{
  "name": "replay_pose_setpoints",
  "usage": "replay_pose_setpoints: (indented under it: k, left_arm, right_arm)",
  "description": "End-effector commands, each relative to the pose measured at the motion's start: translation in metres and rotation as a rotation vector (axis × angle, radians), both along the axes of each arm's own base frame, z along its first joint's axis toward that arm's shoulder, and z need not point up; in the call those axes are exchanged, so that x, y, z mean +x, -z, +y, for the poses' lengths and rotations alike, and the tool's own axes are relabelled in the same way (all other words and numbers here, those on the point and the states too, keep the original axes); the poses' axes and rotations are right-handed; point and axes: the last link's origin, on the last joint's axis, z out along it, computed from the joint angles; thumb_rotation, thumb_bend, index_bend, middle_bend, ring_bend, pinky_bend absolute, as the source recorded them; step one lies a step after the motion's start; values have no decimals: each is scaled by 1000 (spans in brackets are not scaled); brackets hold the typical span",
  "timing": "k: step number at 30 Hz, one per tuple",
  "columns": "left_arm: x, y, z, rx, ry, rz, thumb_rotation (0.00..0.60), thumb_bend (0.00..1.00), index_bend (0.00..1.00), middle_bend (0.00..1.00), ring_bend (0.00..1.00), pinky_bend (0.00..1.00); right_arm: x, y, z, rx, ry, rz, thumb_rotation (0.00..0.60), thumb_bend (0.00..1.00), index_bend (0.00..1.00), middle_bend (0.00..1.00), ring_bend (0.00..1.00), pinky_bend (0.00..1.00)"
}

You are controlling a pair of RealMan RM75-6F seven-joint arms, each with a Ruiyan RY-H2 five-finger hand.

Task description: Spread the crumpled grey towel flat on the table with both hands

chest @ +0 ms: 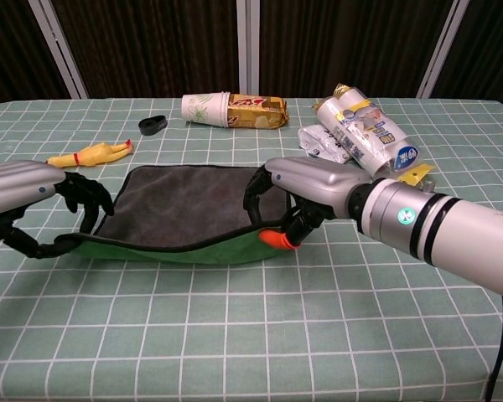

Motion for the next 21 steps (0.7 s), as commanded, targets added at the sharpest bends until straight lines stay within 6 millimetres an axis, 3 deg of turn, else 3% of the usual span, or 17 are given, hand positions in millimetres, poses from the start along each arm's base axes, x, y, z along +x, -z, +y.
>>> replay_pose_setpoints:
  k: [1, 6, 14, 19, 21]
  left_arm:
    - [0, 1, -1, -9, -3, 12, 577, 330, 451, 307, 243, 343]
    - [2, 3, -4, -21, -4, 27, 478, 240, 384, 297, 243, 343]
    - [8, -2, -9, -38, 10, 39, 251, 123, 300, 267, 242, 342]
    - [10, -5, -10, -43, 9, 37, 185, 93, 289, 262, 236, 342]
    - [10, -6, -11, -46, 9, 37, 172, 90, 288, 262, 234, 342]
  right_arm:
    - [-1, 3, 3, 3, -7, 9, 600, 312, 710, 258, 59, 36]
    - [0, 7, 8, 6, -21, 17, 600, 300, 709, 258, 56, 30]
    - [-1, 8, 13, 12, -42, 38, 600, 293, 692, 246, 47, 15]
    - [-4, 8, 17, 19, -61, 64, 600, 248, 633, 221, 27, 2]
    - [-7, 7, 19, 24, -74, 84, 600, 169, 542, 189, 8, 0]
